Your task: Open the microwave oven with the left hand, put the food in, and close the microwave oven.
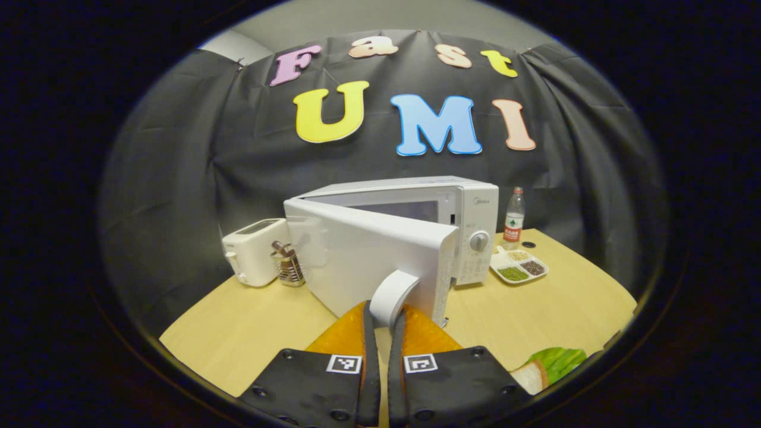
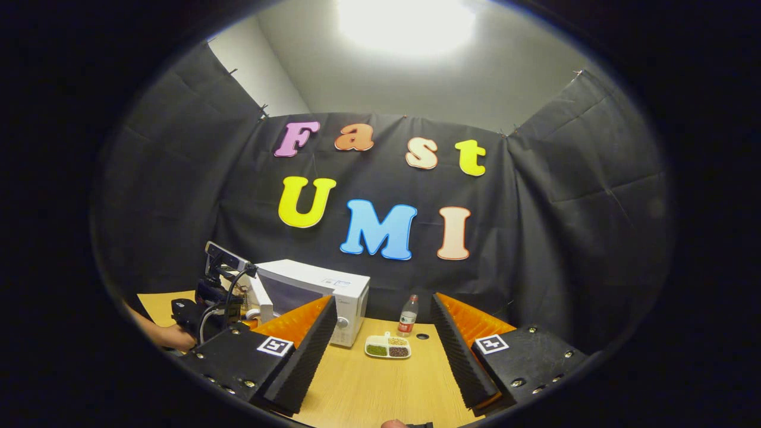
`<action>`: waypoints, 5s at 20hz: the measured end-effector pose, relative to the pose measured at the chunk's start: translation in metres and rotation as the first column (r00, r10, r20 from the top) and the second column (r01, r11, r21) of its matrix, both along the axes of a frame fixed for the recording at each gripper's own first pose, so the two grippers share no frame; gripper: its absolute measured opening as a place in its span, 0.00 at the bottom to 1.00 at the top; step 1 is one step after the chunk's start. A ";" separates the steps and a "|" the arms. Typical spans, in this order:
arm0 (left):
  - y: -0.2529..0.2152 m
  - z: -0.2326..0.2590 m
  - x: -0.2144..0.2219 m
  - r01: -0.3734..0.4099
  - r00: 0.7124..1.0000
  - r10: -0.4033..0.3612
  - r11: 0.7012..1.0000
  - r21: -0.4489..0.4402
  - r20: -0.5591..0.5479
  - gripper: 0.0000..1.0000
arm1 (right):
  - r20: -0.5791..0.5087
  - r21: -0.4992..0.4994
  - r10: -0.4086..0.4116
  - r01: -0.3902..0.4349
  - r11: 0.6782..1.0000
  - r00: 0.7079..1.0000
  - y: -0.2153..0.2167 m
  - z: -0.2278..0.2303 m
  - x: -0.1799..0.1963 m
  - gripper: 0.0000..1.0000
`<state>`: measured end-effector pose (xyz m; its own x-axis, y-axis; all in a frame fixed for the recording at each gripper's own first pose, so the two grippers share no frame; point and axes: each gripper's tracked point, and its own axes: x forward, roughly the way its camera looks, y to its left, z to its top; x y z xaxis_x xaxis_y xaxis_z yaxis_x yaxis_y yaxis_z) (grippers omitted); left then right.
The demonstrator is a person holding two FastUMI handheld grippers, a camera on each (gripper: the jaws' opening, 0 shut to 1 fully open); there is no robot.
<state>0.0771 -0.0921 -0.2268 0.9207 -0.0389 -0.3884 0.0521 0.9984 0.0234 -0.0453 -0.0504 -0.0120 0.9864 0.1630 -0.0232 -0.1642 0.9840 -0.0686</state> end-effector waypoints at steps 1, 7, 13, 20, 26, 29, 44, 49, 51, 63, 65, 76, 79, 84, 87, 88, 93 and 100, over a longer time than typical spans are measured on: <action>0.009 0.000 -0.005 -0.008 1.000 0.008 1.000 0.000 -0.001 0.14 | 0.005 0.012 0.015 -0.015 1.000 1.000 0.007 0.002 0.000 0.95; 0.064 -0.001 -0.032 -0.043 0.999 0.043 0.999 -0.015 -0.018 0.11 | 0.011 0.029 0.075 -0.076 0.997 0.997 0.059 0.007 0.010 0.95; 0.120 -0.003 -0.047 -0.035 0.999 0.035 0.999 -0.028 -0.017 0.11 | 0.027 0.029 0.110 -0.111 0.993 0.994 0.122 0.015 0.016 0.95; 0.169 -0.008 -0.052 0.005 1.000 -0.006 0.999 -0.041 -0.019 0.11 | 0.008 0.047 0.101 -0.102 0.994 0.995 0.180 0.012 0.016 0.95; 0.193 -0.011 -0.054 0.067 0.998 -0.067 0.996 -0.058 -0.005 0.11 | -0.003 0.077 0.069 -0.069 0.995 0.998 0.215 0.012 0.017 0.95; 0.209 -0.013 -0.053 0.098 0.995 -0.098 0.993 -0.067 0.000 0.11 | -0.012 0.091 0.053 -0.051 0.995 0.999 0.230 0.010 0.017 0.95; 0.248 0.005 -0.082 0.069 0.997 -0.067 0.993 -0.091 0.026 0.65 | -0.037 0.131 0.047 -0.042 0.991 0.998 0.251 0.009 0.035 0.95; 0.250 0.072 -0.092 -0.010 0.987 0.025 0.996 -0.094 0.157 0.96 | -0.069 0.098 0.046 -0.039 0.994 0.997 0.222 0.000 0.051 0.95; 0.248 0.108 -0.095 -0.027 0.973 0.044 0.996 -0.080 0.227 0.96 | -0.102 0.095 0.053 -0.043 0.995 0.993 0.211 -0.010 0.059 0.95; 0.217 0.243 -0.115 -0.090 0.871 0.133 0.989 -0.114 0.473 0.94 | -0.567 0.219 0.137 -0.012 0.976 0.812 0.157 -0.146 0.065 0.96; 0.214 0.249 -0.118 -0.104 0.866 0.140 0.989 -0.101 0.479 0.94 | -0.630 0.230 0.156 -0.008 0.973 0.761 0.153 -0.169 0.059 0.97; 0.196 0.245 -0.122 -0.154 0.872 0.165 0.986 -0.063 0.461 0.94 | -0.831 0.297 0.245 0.027 0.955 0.499 0.145 -0.259 0.023 0.97; 0.192 0.244 -0.125 -0.167 0.873 0.176 0.984 -0.061 0.456 0.94 | -0.860 0.331 0.275 0.060 0.942 0.430 0.144 -0.274 0.013 0.97; 0.186 0.246 -0.128 -0.197 0.866 0.201 0.979 -0.059 0.458 0.96 | -0.897 0.360 0.326 0.063 0.931 0.298 0.150 -0.296 -0.011 0.98; 0.181 0.250 -0.132 -0.217 0.860 0.215 0.975 -0.048 0.463 0.95 | -0.900 0.388 0.360 0.075 0.918 0.246 0.153 -0.302 -0.020 0.76; 0.180 0.252 -0.133 -0.225 0.857 0.221 0.973 -0.046 0.465 0.96 | -0.904 0.394 0.372 0.072 0.916 0.213 0.154 -0.303 -0.025 0.76; 0.171 0.258 -0.140 -0.259 0.845 0.244 0.965 -0.034 0.477 0.94 | -0.869 0.478 0.458 0.083 0.874 0.187 0.167 -0.297 -0.025 0.34; 0.165 0.267 -0.150 -0.286 0.828 0.259 0.958 -0.023 0.496 0.97 | -0.832 0.520 0.498 0.033 0.853 0.242 0.163 -0.271 -0.021 0.34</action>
